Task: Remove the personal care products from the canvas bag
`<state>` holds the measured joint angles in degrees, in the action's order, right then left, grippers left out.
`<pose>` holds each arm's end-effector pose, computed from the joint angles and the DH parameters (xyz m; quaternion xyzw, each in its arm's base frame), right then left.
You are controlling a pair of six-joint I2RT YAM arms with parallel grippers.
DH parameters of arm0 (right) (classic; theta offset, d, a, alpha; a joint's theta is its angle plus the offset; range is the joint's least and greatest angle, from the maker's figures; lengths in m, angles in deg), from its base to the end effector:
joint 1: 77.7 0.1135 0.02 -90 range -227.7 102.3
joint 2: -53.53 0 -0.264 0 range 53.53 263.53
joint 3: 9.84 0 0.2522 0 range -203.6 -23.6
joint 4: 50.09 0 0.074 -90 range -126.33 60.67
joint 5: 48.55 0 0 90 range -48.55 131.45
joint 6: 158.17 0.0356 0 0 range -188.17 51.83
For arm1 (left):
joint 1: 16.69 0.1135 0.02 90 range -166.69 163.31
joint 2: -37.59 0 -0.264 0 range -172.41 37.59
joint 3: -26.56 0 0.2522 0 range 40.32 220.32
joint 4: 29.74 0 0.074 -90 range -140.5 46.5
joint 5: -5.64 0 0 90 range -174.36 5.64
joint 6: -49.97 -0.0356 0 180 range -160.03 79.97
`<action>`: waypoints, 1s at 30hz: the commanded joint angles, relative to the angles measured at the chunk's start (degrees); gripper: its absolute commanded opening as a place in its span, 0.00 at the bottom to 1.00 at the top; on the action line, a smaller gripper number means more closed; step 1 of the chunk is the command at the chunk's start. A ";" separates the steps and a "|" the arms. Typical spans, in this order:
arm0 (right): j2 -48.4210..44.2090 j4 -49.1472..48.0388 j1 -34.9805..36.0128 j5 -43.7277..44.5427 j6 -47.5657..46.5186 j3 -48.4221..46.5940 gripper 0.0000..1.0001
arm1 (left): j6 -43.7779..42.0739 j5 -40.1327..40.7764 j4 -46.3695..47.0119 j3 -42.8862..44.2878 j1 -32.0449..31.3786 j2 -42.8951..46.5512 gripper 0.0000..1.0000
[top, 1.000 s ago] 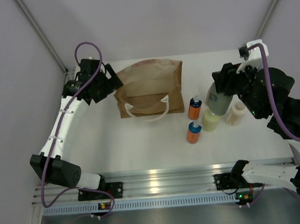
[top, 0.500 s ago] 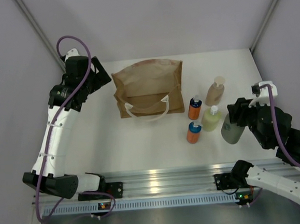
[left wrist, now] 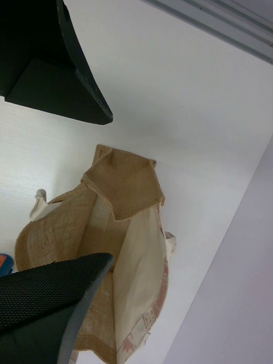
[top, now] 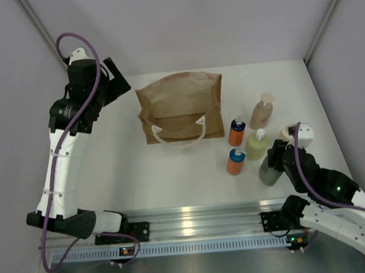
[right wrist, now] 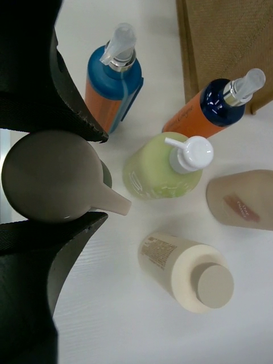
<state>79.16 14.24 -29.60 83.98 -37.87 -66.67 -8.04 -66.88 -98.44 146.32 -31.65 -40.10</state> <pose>0.0724 0.0447 0.3036 0.0438 0.8363 0.0333 0.5454 0.2418 -0.0535 0.4920 -0.2035 0.8200 -0.0882 0.5277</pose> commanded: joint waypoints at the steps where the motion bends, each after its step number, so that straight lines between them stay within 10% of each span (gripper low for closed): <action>1: -2.25 -11.37 -0.72 3.89 4.58 0.87 0.00 | -0.96 -0.51 -0.26 -0.44 0.28 -0.62 0.98; 21: -5.32 -22.79 -0.64 2.74 1.42 13.27 0.04 | -1.49 -0.34 -0.26 -1.40 -0.07 -0.18 0.99; 30: -2.08 -22.53 -0.64 0.63 0.11 10.29 0.85 | -2.02 1.16 -0.17 -2.20 -0.42 0.26 0.98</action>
<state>75.64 -2.22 -29.62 84.81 -37.08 -52.95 -8.81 -66.92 -98.57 144.53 -31.83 -40.72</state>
